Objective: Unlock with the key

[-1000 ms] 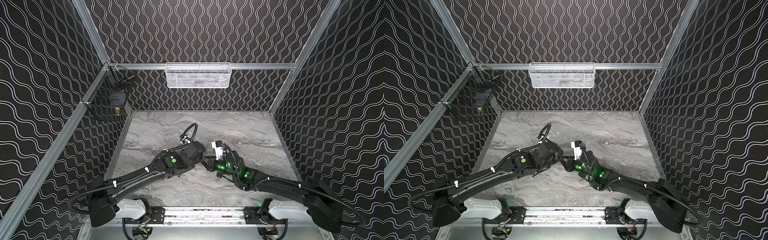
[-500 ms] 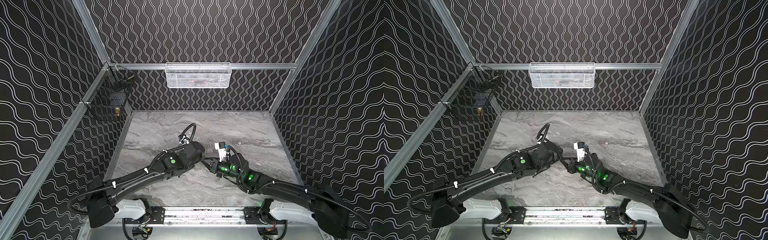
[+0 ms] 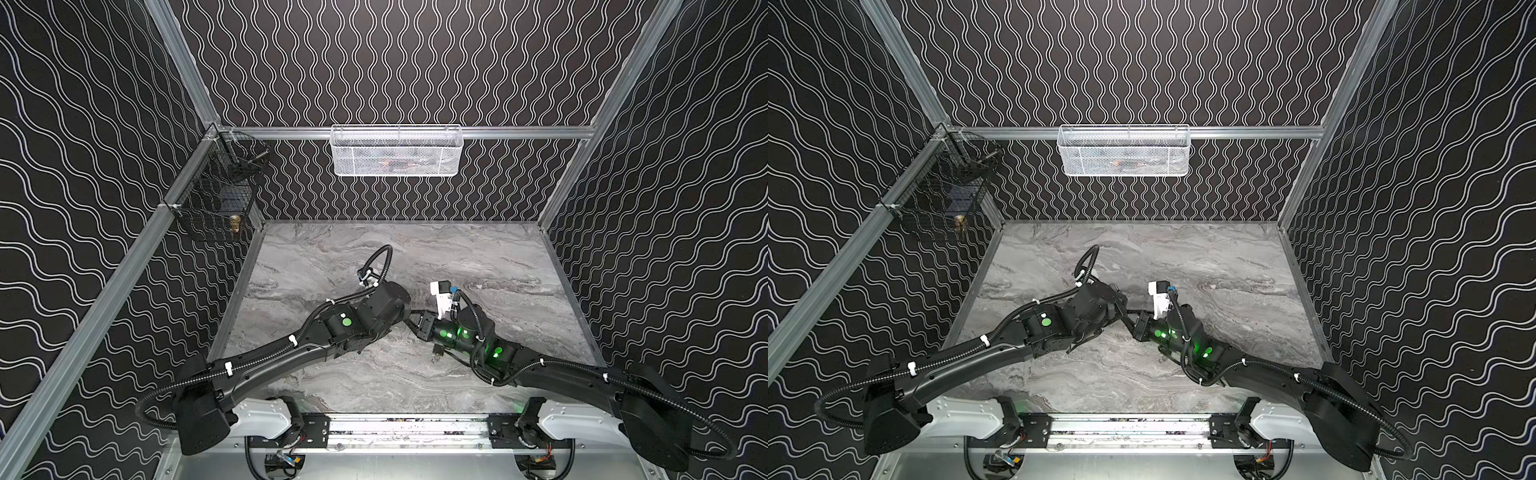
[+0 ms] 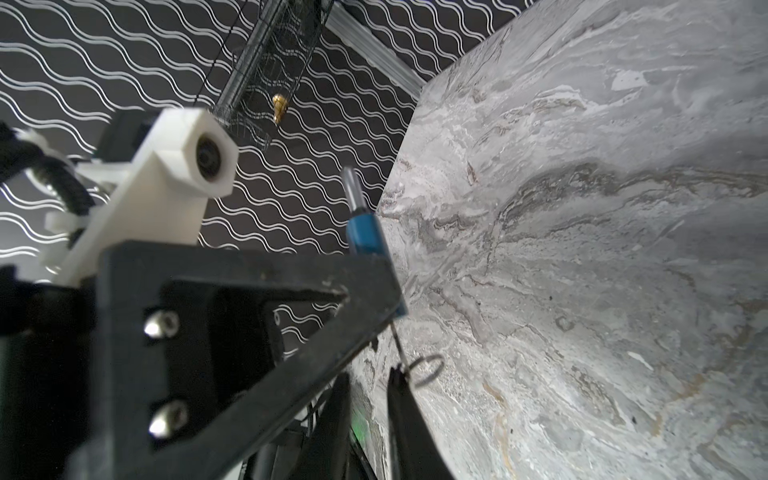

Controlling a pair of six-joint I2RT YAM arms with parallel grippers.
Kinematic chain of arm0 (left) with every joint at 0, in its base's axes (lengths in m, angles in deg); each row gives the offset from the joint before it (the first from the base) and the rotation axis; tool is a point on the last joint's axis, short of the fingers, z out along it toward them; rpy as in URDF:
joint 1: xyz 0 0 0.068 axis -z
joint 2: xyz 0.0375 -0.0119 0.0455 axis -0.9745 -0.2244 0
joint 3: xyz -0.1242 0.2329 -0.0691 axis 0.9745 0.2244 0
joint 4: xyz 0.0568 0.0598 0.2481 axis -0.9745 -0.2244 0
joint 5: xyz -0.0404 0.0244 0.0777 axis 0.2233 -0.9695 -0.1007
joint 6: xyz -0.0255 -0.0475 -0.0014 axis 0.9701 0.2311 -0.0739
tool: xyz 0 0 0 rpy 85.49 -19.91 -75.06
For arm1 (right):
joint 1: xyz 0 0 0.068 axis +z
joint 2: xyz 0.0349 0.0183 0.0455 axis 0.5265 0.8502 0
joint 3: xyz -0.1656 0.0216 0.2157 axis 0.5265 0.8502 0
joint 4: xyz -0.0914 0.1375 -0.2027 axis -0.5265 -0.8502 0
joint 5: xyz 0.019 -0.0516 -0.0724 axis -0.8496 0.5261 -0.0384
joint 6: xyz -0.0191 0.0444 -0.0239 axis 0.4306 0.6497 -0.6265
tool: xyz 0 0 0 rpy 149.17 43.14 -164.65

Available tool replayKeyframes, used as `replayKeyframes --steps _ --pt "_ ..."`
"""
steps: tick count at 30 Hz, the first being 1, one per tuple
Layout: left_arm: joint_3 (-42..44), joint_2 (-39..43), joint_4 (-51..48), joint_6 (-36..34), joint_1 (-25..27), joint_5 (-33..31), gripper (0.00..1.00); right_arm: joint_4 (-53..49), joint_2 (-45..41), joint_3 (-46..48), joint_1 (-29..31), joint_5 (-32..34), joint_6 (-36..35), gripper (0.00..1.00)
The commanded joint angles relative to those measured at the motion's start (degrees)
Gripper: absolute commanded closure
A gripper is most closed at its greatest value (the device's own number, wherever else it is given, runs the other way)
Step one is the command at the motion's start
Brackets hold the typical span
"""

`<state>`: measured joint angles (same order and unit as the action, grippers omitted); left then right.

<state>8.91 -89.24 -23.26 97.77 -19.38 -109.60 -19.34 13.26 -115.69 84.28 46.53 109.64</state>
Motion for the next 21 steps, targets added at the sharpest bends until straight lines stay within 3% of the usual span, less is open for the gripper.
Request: replayKeyframes --steps 1,11,21 --pt "-0.2 0.8 0.3 0.2 -0.1 -2.0 1.0 -0.3 -0.8 0.6 0.1 3.4 0.8 0.72" --pt "-0.3 0.4 1.0 0.0 -0.1 -1.1 1.0 -1.8 -0.6 -0.6 0.1 4.2 0.3 0.71" --pt "-0.7 0.5 1.2 -0.3 -0.1 -0.8 1.0 0.8 1.2 -0.8 0.1 3.3 0.3 0.8"
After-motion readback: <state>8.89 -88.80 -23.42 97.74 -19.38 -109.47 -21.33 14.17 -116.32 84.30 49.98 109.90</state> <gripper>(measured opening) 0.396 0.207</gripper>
